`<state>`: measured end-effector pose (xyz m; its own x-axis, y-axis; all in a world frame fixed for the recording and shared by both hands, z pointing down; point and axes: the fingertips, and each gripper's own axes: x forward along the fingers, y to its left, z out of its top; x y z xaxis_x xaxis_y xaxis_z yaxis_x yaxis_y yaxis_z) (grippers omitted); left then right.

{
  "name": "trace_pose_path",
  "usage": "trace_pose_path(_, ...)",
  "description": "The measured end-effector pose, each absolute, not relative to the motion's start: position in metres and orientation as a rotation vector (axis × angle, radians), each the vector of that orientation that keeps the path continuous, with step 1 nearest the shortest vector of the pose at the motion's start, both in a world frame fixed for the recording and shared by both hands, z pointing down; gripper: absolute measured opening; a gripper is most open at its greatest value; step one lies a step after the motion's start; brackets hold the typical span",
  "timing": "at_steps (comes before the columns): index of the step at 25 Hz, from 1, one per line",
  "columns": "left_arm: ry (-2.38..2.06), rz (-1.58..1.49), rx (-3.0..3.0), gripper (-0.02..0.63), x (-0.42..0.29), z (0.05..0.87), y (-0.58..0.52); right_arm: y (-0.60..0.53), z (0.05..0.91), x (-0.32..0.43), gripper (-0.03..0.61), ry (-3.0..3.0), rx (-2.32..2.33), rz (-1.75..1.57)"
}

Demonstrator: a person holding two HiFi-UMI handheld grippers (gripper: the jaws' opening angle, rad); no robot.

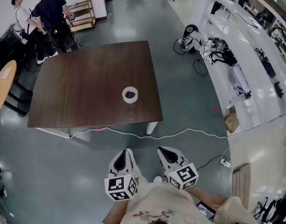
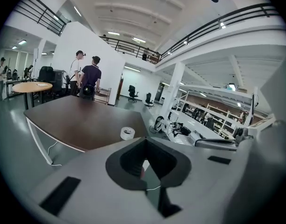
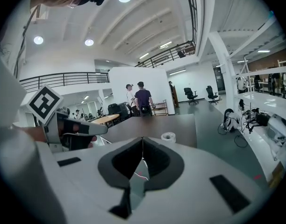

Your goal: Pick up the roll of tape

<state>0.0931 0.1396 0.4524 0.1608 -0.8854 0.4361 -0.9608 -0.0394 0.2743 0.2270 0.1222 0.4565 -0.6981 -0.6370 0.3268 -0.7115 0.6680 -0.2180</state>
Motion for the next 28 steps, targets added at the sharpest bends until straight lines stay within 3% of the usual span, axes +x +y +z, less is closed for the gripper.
trace_pose_path(13,-1.512,0.286,2.067,0.006,-0.008,0.463,0.01,-0.007,0.477,0.083,0.011,-2.547,1.04,0.612)
trace_pose_path(17,-1.473,0.284,2.105,0.006,-0.032,0.469,-0.015,-0.035,0.49,0.056,0.065,-2.52,1.046,0.596)
trace_pose_path(28,-1.453,0.267,2.054,0.006,-0.056,0.489,-0.05,-0.097,0.554,0.032,0.123,-2.339,0.896,0.483)
